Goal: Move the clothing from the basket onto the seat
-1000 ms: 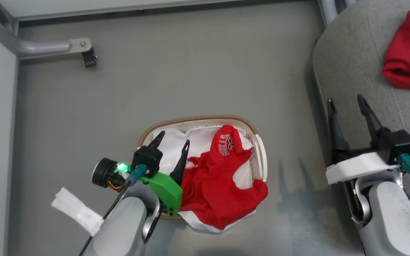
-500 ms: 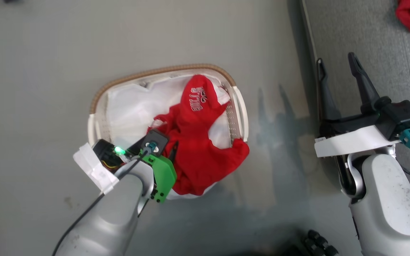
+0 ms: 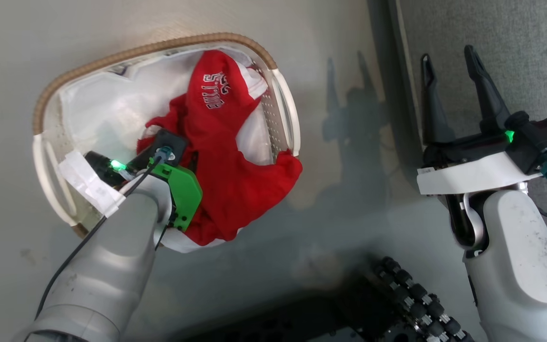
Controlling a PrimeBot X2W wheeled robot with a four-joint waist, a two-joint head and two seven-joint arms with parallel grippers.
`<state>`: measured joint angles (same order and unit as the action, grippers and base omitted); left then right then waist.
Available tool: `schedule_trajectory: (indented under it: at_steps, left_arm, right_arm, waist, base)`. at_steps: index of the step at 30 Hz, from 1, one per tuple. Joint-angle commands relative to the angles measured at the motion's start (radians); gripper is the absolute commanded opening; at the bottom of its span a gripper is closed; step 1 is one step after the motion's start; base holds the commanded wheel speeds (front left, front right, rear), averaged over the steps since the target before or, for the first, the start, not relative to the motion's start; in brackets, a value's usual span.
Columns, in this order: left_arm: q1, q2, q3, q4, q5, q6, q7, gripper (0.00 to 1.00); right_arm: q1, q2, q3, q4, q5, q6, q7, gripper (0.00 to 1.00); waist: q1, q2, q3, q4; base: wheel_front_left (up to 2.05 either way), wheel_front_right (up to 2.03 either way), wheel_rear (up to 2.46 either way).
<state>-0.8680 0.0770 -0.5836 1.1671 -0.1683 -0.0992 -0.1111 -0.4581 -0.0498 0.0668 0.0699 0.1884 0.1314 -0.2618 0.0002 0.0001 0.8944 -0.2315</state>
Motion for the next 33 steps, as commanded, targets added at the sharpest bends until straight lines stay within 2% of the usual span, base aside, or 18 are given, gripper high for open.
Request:
schedule_trajectory:
  at_steps: [1,5,6,7,8,9,15,21,27,33]
  left_arm:
    - [-0.026,0.016,0.004,0.014,-0.006,0.012,-0.005,1.00]
    - [-0.045,0.017,0.004,0.037,-0.011,0.017,-0.020,1.00]
    - [-0.051,0.017,0.004,0.042,-0.015,0.017,-0.026,0.80]
    - [-0.054,0.017,0.005,0.046,-0.016,0.017,-0.030,0.47]
    - [-0.055,0.015,0.005,0.049,-0.018,0.016,-0.035,0.26]
    - [-0.055,0.013,0.003,0.051,-0.020,0.014,-0.041,0.00]
    - [-0.026,0.003,-0.012,0.062,-0.030,0.002,-0.085,0.00]
    - [0.008,-0.005,-0.020,0.044,-0.043,-0.005,-0.135,0.00]
    - [0.075,-0.002,-0.039,-0.016,-0.046,-0.019,-0.155,0.00]
    - [0.185,0.023,-0.054,-0.167,-0.060,-0.028,-0.154,0.00]
  right_arm:
    - [-0.009,-0.001,0.001,-0.006,0.009,-0.001,-0.005,1.00]
    - [-0.016,-0.002,0.010,-0.003,0.018,-0.001,-0.005,1.00]
    - [-0.019,-0.002,0.012,-0.001,0.021,-0.001,-0.005,1.00]
    - [-0.022,-0.002,0.013,0.001,0.024,-0.001,-0.005,1.00]
    - [-0.022,-0.002,0.013,0.005,0.024,-0.001,-0.005,1.00]
    - [-0.023,-0.002,0.013,0.009,0.024,-0.001,-0.005,1.00]
    - [-0.022,-0.002,0.015,0.043,0.017,-0.001,-0.005,1.00]
    - [0.003,-0.002,0.004,0.087,-0.011,-0.001,-0.005,1.00]
    - [0.050,-0.003,-0.023,0.133,-0.050,-0.001,-0.005,1.00]
    - [0.123,-0.003,-0.057,0.175,-0.088,-0.001,-0.005,1.00]
  waist:
    - [-0.0002,-0.0001,0.058,-0.047]
    - [-0.0002,-0.0001,0.067,-0.050]
    - [-0.0002,-0.0001,0.068,-0.049]
    - [-0.0002,-0.0001,0.067,-0.049]
    - [-0.0002,-0.0001,0.065,-0.048]
    - [-0.0002,-0.0001,0.062,-0.046]
    - [-0.0002,-0.0001,0.009,-0.022]
    - [-0.0002,-0.0001,-0.095,0.020]
    - [-0.0002,-0.0001,-0.243,0.076]
    - [-0.0002,-0.0001,-0.423,0.132]
  base:
    - [0.00,0.00,0.00]
    - [0.00,0.00,0.00]
    - [0.00,0.00,0.00]
    - [0.00,0.00,0.00]
    - [0.00,0.00,0.00]
    - [0.00,0.00,0.00]
    - [0.00,0.00,0.00]
    - [0.00,0.00,0.00]
    - [0.00,0.00,0.00]
    - [0.00,0.00,0.00]
